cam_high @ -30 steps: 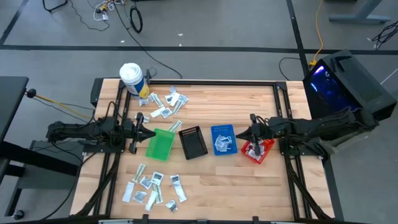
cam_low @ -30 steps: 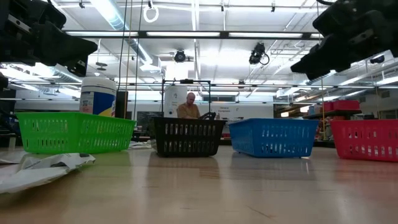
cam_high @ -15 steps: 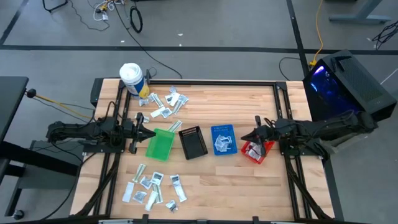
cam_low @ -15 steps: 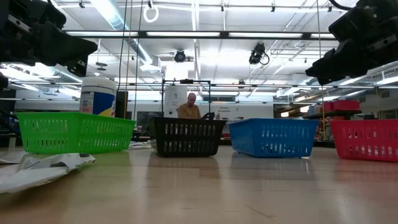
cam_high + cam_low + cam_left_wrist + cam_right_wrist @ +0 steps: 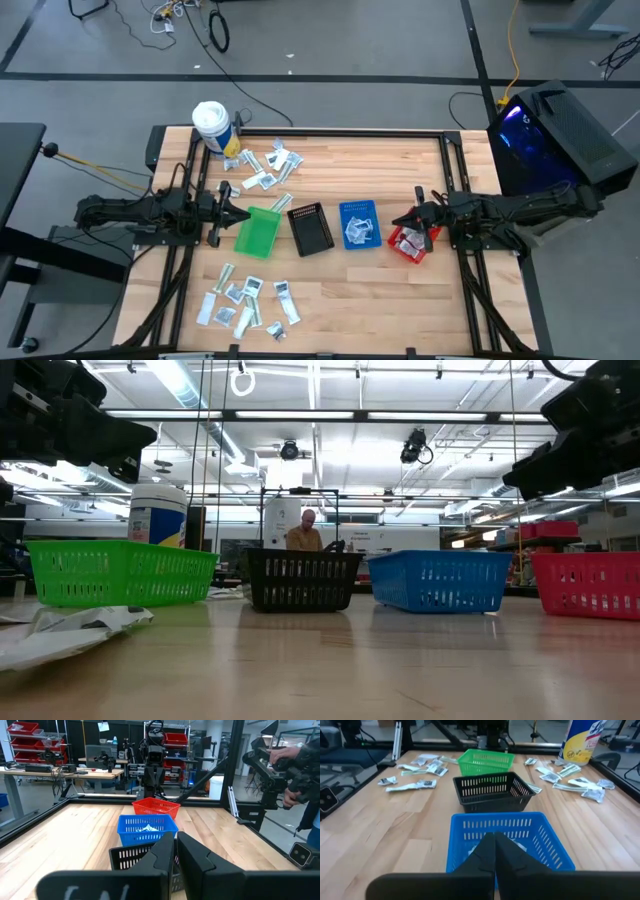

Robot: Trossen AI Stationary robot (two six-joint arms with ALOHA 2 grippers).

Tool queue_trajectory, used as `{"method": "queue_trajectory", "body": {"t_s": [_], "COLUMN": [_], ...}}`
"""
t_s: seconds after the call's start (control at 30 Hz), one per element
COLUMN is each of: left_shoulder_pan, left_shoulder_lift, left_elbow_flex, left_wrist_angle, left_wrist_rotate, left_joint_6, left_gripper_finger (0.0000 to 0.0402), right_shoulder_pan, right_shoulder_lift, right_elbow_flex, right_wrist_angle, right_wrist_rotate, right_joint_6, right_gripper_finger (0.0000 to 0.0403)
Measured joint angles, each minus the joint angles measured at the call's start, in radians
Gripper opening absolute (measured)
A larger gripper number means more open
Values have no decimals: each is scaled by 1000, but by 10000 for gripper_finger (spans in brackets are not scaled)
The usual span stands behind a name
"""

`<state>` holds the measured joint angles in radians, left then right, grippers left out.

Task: Pick & Place First Aid Supplies
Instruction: Put the towelette pack into the black basket

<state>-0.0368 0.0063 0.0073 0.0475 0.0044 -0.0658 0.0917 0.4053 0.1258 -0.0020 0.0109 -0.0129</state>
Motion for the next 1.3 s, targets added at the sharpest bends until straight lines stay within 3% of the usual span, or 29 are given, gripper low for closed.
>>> {"method": "queue_trajectory", "body": {"t_s": [0.63, 1.3], "left_shoulder_pan": [0, 0], "left_shoulder_lift": [0, 0], "left_elbow_flex": [0, 0], "left_wrist_angle": [0, 0], "left_wrist_rotate": [0, 0], "left_joint_6": [0, 0], "left_gripper_finger": [32, 32], "right_shoulder_pan": [-36, -56], "right_shoulder_lift": [-165, -366], "right_elbow_flex": [-108, -110], "right_wrist_angle": [45, 9], "right_wrist_rotate": [-2, -2], "right_joint_6": [30, 20], "right_gripper_finger": [0, 0]}}
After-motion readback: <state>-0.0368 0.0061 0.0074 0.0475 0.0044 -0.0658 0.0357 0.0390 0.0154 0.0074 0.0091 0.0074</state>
